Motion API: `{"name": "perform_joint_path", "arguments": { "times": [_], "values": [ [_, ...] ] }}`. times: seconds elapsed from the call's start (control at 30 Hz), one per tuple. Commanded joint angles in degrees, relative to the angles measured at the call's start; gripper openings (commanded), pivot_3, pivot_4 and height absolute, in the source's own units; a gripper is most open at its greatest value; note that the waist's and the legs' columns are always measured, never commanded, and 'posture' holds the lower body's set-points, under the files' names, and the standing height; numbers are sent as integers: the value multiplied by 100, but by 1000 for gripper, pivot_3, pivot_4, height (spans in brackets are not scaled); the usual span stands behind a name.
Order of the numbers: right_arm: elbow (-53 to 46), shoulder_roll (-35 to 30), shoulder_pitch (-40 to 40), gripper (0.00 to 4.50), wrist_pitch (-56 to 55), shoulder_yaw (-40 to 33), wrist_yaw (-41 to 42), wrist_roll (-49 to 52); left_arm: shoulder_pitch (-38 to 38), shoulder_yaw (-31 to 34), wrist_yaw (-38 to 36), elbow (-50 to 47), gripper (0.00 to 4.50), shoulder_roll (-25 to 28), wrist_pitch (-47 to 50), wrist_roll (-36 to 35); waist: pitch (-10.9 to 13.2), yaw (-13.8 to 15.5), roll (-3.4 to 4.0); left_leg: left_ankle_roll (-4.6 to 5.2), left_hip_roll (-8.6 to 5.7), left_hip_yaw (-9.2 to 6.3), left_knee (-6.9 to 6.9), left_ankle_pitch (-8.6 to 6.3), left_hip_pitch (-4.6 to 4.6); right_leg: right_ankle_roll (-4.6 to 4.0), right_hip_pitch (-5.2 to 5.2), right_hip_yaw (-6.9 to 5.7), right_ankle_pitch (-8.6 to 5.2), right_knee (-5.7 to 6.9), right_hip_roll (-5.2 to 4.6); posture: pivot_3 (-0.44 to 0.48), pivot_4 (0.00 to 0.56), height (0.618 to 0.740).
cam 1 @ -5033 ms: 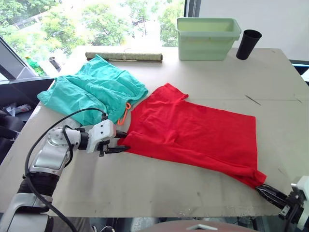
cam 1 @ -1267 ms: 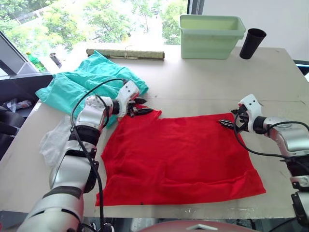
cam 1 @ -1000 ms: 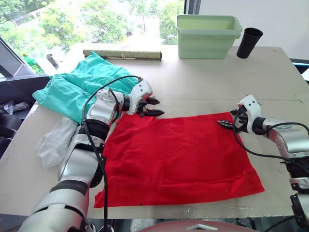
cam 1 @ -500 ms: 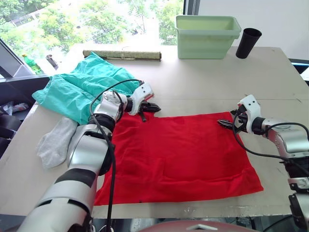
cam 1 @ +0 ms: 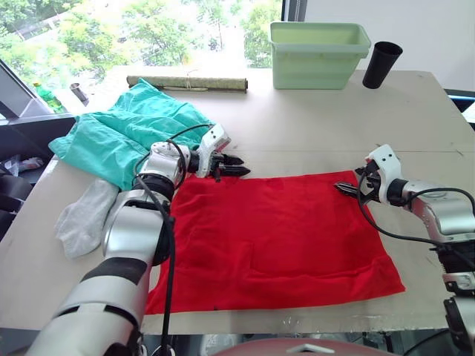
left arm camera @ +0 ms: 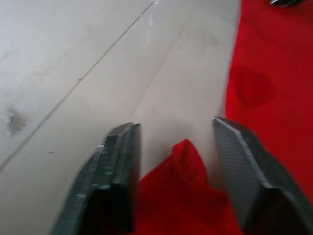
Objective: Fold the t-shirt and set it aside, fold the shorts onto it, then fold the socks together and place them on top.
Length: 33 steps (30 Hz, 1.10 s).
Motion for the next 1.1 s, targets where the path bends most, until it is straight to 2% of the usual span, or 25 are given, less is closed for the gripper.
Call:
{"name": "perform_joint_path", "arguments": {
  "times": [0.03,0.27,0.33,0.37,0.4,0.5,0.57,0.77,0.9,1.0,1.1],
  "values": [
    [-217,36,-43,4500,-88,-104,-25,-23,-81,-39,105,-23,3006,140,-222,142,0,-3,0,0,0,0,0,0,0,0,-1,0,0,1,0,0,150,737],
    [-173,95,-93,4500,-145,-103,-41,-77,-63,-153,148,116,3006,141,-305,388,0,0,0,0,0,0,1,0,-1,0,-3,1,0,2,0,0,150,737],
    [-186,128,-106,4500,-198,-104,-65,-107,-45,-181,204,144,2449,102,-317,438,0,-2,0,0,0,0,1,0,0,0,-3,1,0,4,0,0,150,737],
    [-206,152,-117,4500,-211,-107,-85,-120,-39,-187,202,147,2324,88,-322,454,-1,-2,0,0,0,0,1,0,0,0,-3,1,0,4,0,0,150,737],
    [-227,172,-126,4500,-212,-112,-96,-124,-35,-192,186,147,1785,79,-324,460,-1,-2,0,0,0,0,2,0,0,0,-3,1,0,4,0,0,150,737],
    [-204,213,-176,4500,-198,-148,-110,-116,-44,-202,128,136,579,62,-309,443,-1,0,0,0,0,0,2,0,0,0,-3,1,0,4,0,0,150,737],
    [-160,232,-203,4500,-186,-172,-130,-118,-49,-193,69,115,50,57,-297,417,-1,0,0,0,0,0,2,0,0,0,-3,1,0,4,0,0,150,737],
    [108,302,-243,4500,27,-380,-280,6,-72,-46,96,54,50,77,-316,275,-1,1,0,0,0,0,3,0,0,0,-3,1,0,5,1,0,150,737],
    [192,332,-249,4500,246,-590,-330,138,-151,124,402,18,50,7,-426,141,-1,2,0,0,0,0,3,0,-1,0,-3,1,0,5,1,0,150,737],
    [238,328,-266,3783,243,-620,-274,178,-257,241,534,9,0,-94,-431,67,-1,4,0,0,0,0,4,0,-1,0,-2,1,0,6,0,0,150,737],
    [227,338,-272,2399,166,-640,-244,190,-369,348,795,-4,0,-148,-520,38,0,-1,0,0,0,0,4,0,-1,0,-3,1,0,6,1,0,150,737]
  ]
}}
